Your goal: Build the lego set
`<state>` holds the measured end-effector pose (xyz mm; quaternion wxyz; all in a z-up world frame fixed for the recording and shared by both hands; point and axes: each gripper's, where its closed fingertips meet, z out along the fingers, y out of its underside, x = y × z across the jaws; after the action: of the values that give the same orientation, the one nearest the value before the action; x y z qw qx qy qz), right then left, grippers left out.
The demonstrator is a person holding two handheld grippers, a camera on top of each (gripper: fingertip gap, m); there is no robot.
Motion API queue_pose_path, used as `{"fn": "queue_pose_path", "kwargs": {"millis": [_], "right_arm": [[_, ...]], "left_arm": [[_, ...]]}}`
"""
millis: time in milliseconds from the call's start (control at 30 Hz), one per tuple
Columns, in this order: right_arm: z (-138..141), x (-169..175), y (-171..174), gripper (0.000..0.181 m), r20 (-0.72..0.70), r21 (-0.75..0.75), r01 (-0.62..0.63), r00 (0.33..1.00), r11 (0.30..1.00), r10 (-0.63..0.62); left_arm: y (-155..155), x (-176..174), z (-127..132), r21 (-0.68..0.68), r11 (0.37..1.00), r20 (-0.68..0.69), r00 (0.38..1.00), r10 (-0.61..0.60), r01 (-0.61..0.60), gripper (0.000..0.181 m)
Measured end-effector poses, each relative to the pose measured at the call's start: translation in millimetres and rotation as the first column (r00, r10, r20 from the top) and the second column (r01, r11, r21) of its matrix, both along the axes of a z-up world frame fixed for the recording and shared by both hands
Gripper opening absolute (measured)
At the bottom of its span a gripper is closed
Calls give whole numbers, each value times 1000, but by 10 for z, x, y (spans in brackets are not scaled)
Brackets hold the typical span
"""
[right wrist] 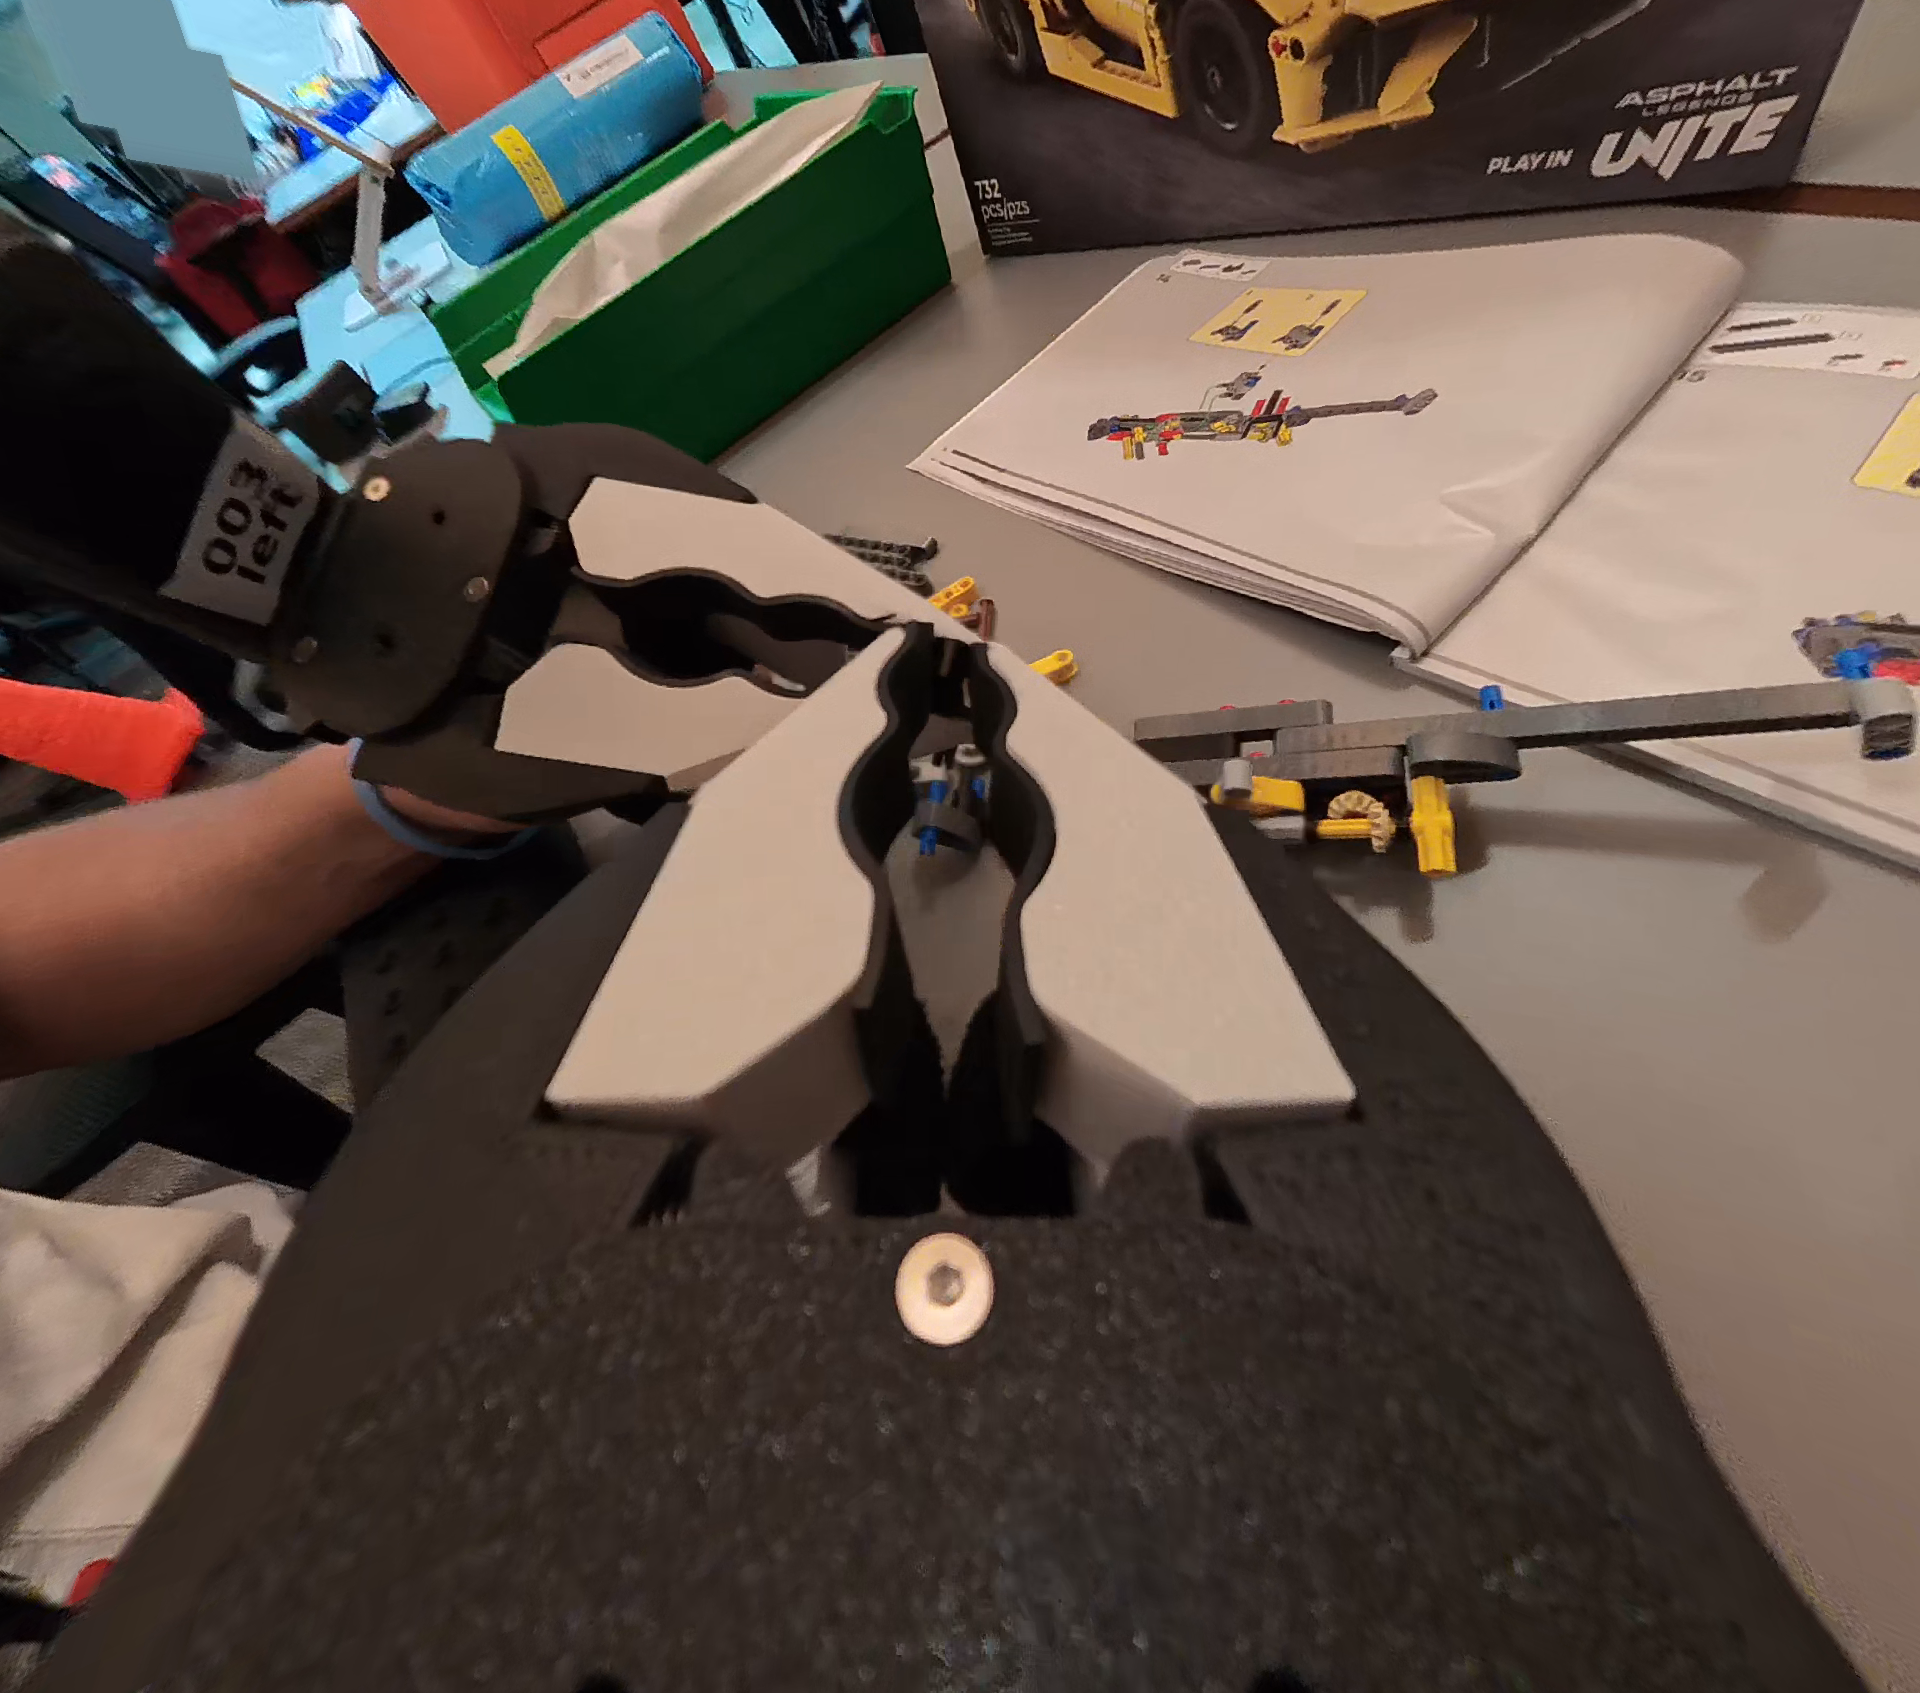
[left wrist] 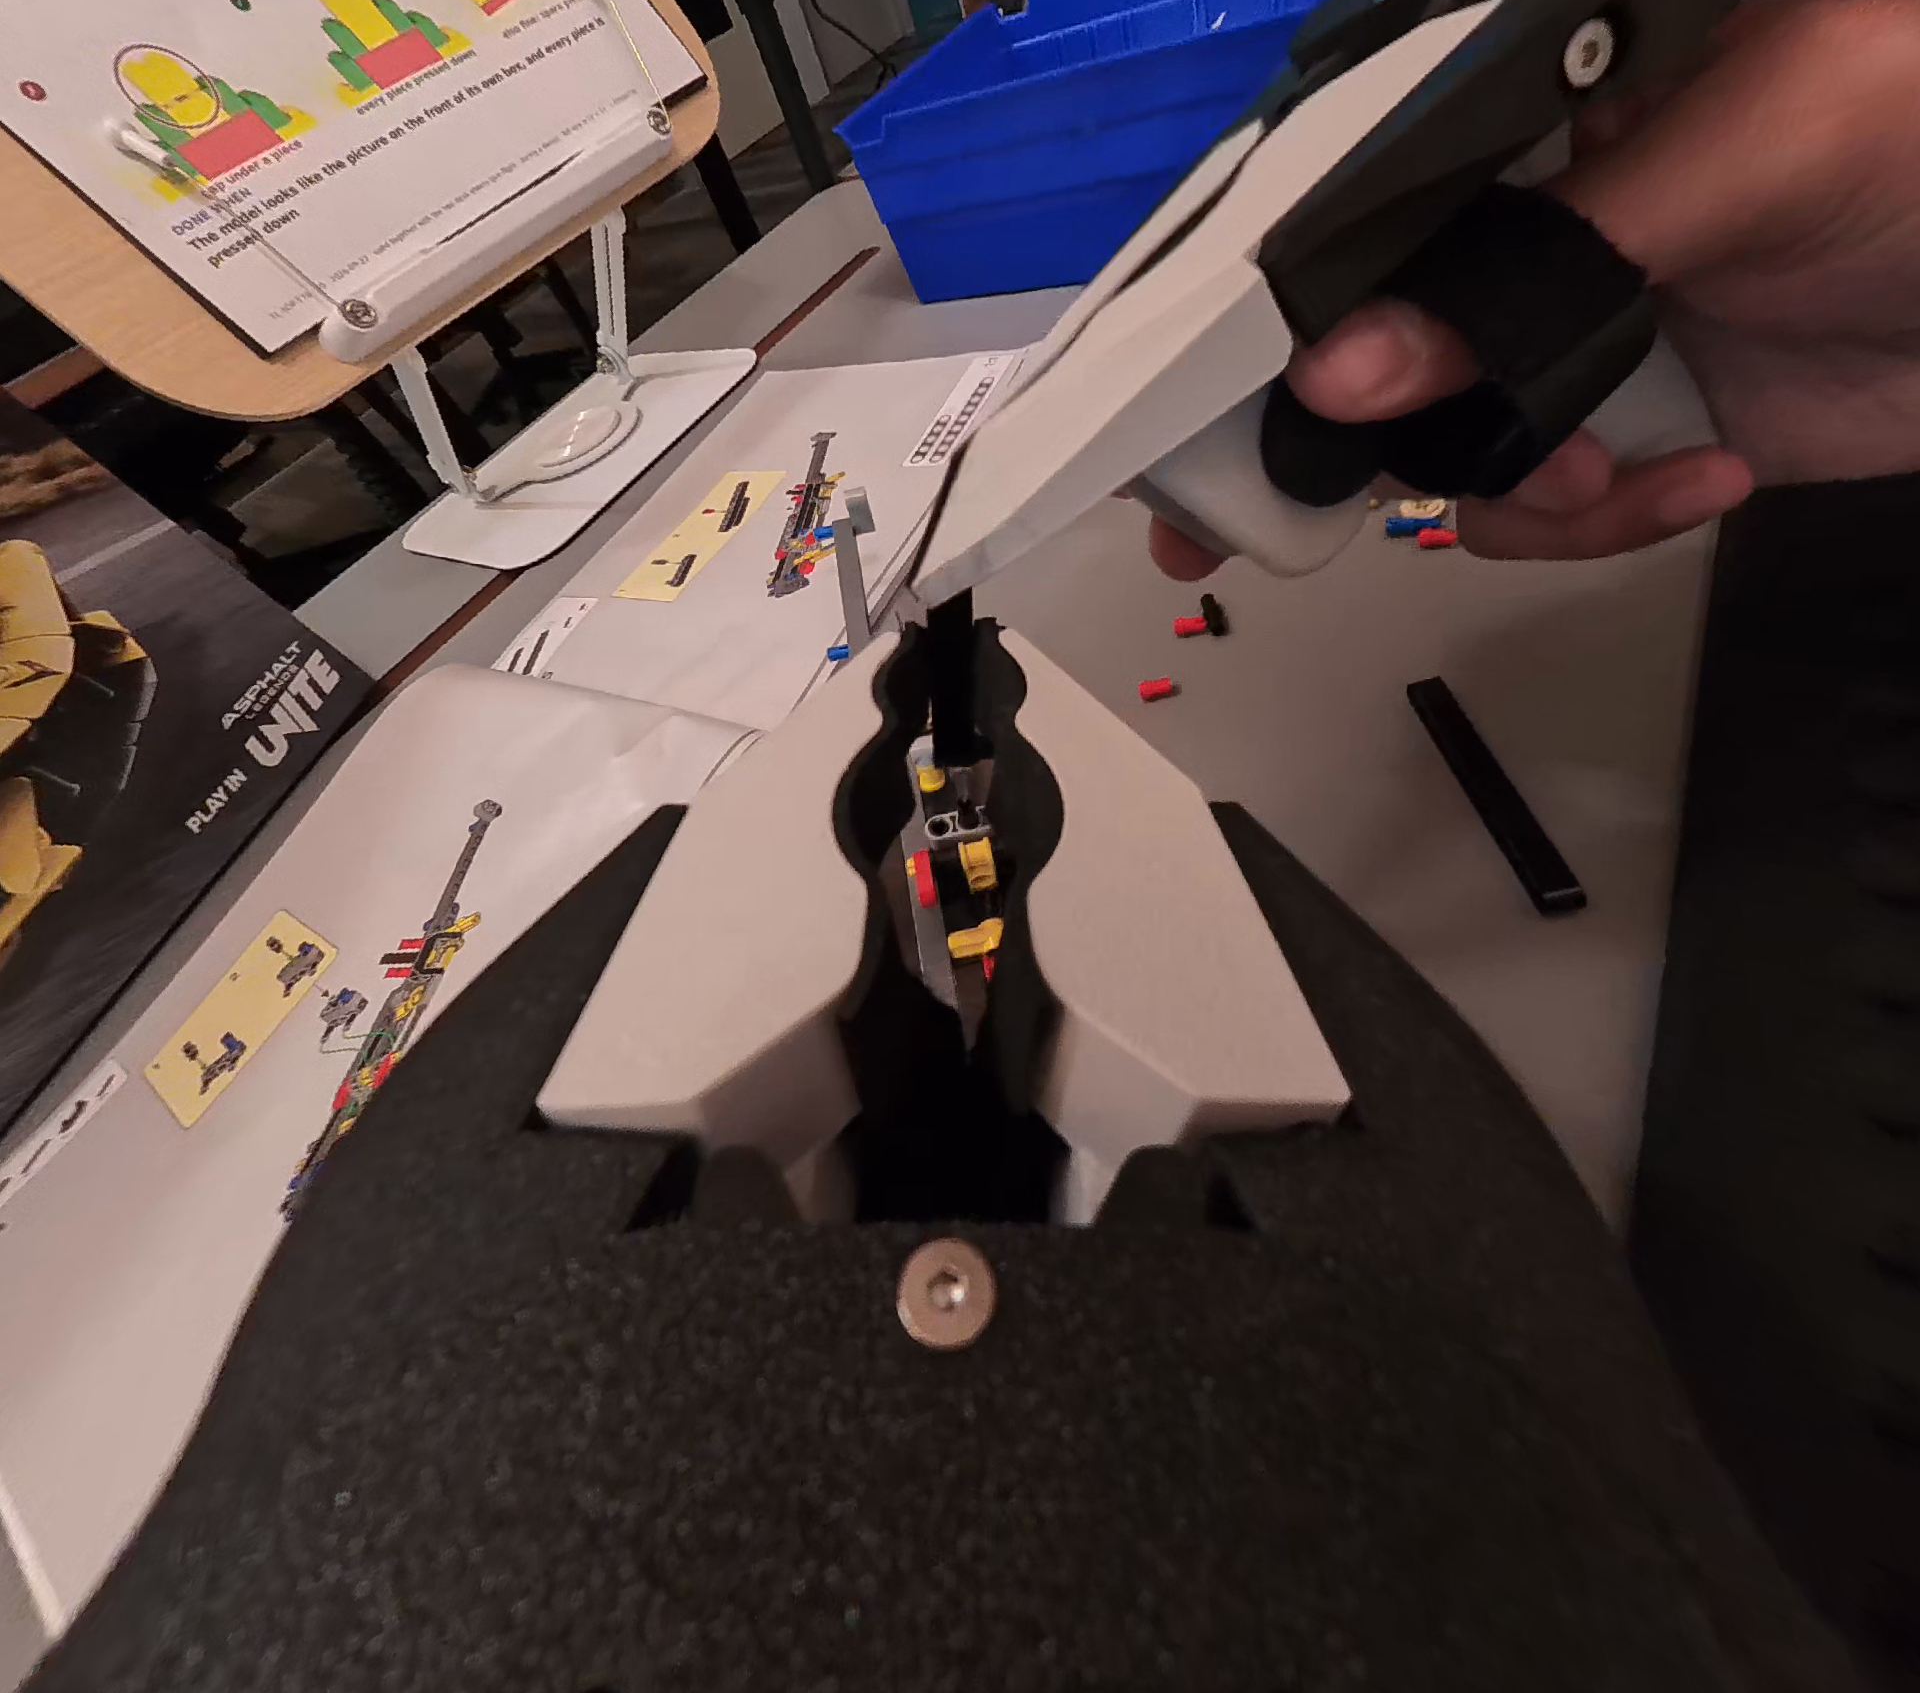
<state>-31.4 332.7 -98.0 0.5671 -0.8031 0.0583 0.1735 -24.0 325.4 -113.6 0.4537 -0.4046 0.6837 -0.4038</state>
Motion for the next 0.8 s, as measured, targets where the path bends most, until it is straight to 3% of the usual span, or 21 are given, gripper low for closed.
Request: {"fn": "queue_pose_path", "kwargs": {"millis": [100, 200, 267, 333, 500, 567, 667, 700, 800], "right_arm": [[165, 8, -35, 5, -41, 97, 4, 999, 995, 0], [495, 183, -187, 21, -15, 238, 32, 999, 971, -29], [579, 238, -280, 19, -7, 248, 15, 1000, 969, -14], [557, 228, -287, 20, 10, 212, 15, 1000, 977, -17], [409, 32, -161, 24, 101, 132, -4, 995, 991, -9], [336, 180, -202, 23, 158, 93, 40, 986, 995, -54], [117, 666, -458, 24, 315, -48, 164, 938, 985, -141], [-30, 801, -590, 24, 370, -136, 184, 921, 973, -122], [-634, 920, -1023, 24, 474, -436, 114, 872, 893, 120]], "left_arm": [[-63, -36, 98, -217, 974, -3, 997, -74, 71, 6], [-43, -105, 304, -486, 859, 54, 986, -155, 162, 6], [-18, -139, 403, -566, 800, 92, 980, -178, 199, 6], [-33, -131, 375, -564, 802, 79, 979, -185, 197, 6], [-80, -125, 347, -540, 818, 69, 979, -192, 199, 6], [-32, -120, 333, -545, 819, 61, 983, -174, 180, 6], [41, -96, 276, -525, 841, 33, 990, -134, 131, 6], [56, -85, 250, -524, 844, 19, 992, -122, 114, 6], [123, -49, 183, -540, 840, -20, 996, -85, 61, 6]]}}
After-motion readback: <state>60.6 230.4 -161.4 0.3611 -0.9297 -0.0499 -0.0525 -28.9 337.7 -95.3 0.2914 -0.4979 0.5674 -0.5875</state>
